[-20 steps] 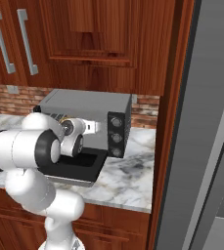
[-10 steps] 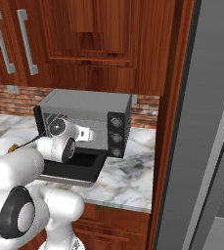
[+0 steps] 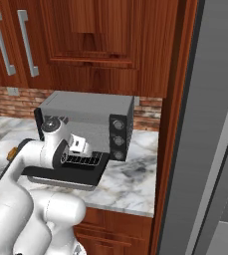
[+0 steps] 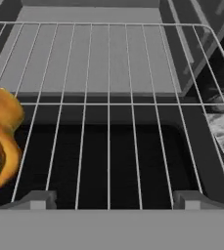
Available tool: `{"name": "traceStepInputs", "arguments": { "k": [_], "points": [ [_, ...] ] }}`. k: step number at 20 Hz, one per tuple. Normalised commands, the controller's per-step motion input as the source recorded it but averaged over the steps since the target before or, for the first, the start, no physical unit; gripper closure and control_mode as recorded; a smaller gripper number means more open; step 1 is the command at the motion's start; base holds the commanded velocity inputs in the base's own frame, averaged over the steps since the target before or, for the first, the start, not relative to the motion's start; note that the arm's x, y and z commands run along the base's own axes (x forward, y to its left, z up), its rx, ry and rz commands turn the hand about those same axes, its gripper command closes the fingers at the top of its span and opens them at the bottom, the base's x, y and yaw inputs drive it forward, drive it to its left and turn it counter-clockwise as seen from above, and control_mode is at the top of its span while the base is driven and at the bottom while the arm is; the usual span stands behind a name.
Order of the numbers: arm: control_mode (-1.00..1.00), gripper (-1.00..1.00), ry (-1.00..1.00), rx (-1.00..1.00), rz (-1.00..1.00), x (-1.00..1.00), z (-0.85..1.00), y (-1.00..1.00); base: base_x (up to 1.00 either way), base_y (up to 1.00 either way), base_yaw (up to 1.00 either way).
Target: Pick up the heated bread from the toaster oven and place it in the bowl. Then move the bread bowl to the dining counter.
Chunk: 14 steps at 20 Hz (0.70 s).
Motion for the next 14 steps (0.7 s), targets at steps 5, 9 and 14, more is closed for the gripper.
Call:
{"name": "traceStepInputs", "arguments": {
  "k": [5,9,14],
  "points": [
    [-1.0,-1.0,0.16,0.05,-0.07,-0.29,0.22,0.06,0.0,0.0,0.0],
    [-1.0,-1.0,0.0,0.02,-0.06,0.11,0.74,0.42,0.0,0.0,0.0],
    [-1.0,-1.0,0.0,0.0,0.0,0.29,0.51,0.41,0.0,0.0,0.0]
  ]
}}
